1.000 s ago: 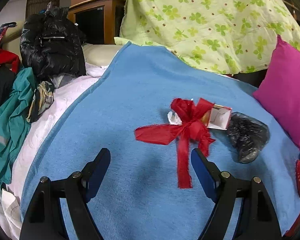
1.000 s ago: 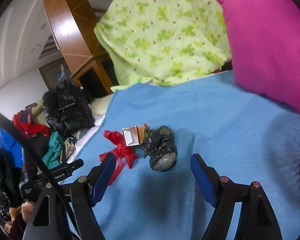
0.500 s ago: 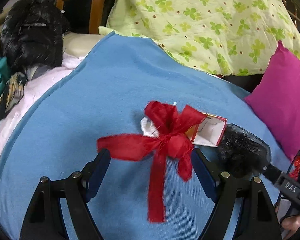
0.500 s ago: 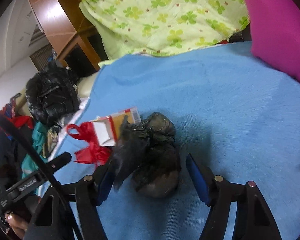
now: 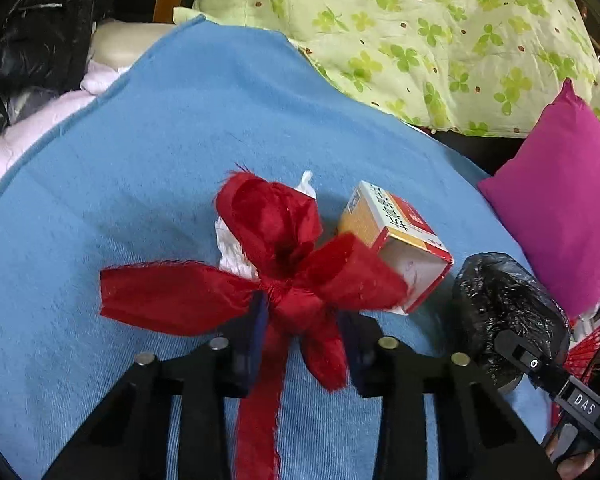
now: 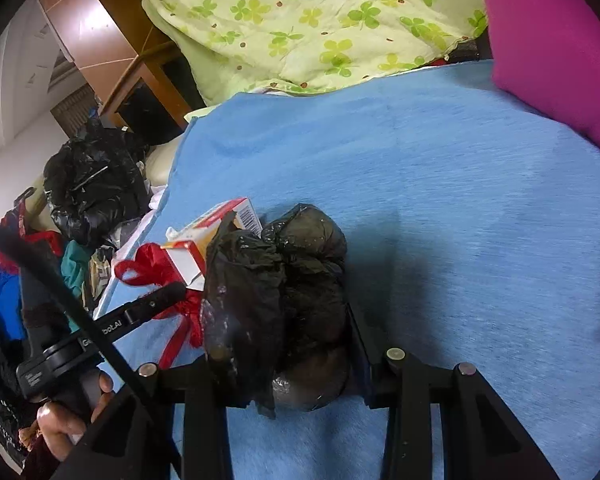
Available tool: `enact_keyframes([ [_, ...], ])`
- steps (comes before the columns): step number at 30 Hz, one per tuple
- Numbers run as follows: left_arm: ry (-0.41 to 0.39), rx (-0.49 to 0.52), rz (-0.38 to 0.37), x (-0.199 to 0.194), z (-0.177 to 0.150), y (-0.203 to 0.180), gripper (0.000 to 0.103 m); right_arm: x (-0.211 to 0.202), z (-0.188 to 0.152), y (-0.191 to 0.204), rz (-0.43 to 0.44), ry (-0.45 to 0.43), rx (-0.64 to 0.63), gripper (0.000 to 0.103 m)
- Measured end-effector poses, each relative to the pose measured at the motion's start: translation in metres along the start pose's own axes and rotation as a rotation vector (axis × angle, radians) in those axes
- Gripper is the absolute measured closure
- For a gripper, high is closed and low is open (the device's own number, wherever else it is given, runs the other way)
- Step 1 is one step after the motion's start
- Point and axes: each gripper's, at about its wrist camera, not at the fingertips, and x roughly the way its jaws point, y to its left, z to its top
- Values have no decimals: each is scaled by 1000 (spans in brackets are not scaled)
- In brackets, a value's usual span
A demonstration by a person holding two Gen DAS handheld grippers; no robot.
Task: Collect trash
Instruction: 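Grasp the red ribbon bow with the left tool while the right tool holds the black bag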
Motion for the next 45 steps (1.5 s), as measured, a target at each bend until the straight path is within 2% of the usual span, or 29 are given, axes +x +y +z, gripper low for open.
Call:
enact_keyframes([
  [1, 4, -12, -8, -2, -2, 2, 73, -4, 0, -1, -1, -2, 0, 63],
  [3, 16, -43, -31, -9, -7, 8, 87, -14, 0, -3, 0, -12, 5, 63],
  [4, 33, -52, -39, -11, -12, 11, 98, -19, -1, -4, 4, -15, 8, 63],
  [6, 53, -63, -48, -13, -19, 15, 98, -30, -2, -5, 15, -21, 11, 63],
  [10, 50, -7, -24, -25, -31, 14, 98, -50, -6, -1, 26, -32, 7, 63],
  [14, -8, 5, -8, -48, -33, 18, 98, -60, -14, -2, 24, -21, 9, 63],
  [16, -34, -20, -14, -54, -29, 23, 95, -60, -17, -4, 21, -9, 11, 63],
  [18, -47, -41, -23, -53, -23, 22, 82, -57, -19, -6, 15, 1, 14, 63],
  [19, -52, -47, -12, -51, -20, 21, 55, -56, -20, -7, 15, 9, 19, 63],
  [20, -64, -55, 8, -48, -17, 20, 34, -54, -20, -8, 18, 15, 21, 63],
  [21, -94, -62, 33, -46, -13, 17, 33, -53, -21, -8, 20, 20, 25, 63],
  [26, -96, -55, 100, -23, 0, 11, 33, -50, -22, -8, 20, 28, 23, 63],
  [31, -55, -162, 68, 2, 5, 22, 33, -44, -23, -10, 19, 45, 29, 63],
  [33, -23, -196, 61, 13, 4, 25, 38, -43, -24, -11, 19, 48, 28, 63],
  [34, -17, -213, 52, 15, 3, 26, 45, -43, -24, -11, 20, 47, 28, 63],
  [35, -21, -222, 47, 14, 1, 26, 57, -43, -24, -11, 21, 47, 29, 63],
  [36, -13, -225, 39, 13, 0, 26, 60, -44, -23, -12, 22, 45, 27, 63],
  [40, 18, -270, -18, 4, -9, 30, 62, -50, -22, -15, 24, 28, 27, 63],
  [45, 57, -244, -68, -21, -28, 25, 64, -61, -22, -16, 28, 6, 27, 63],
])
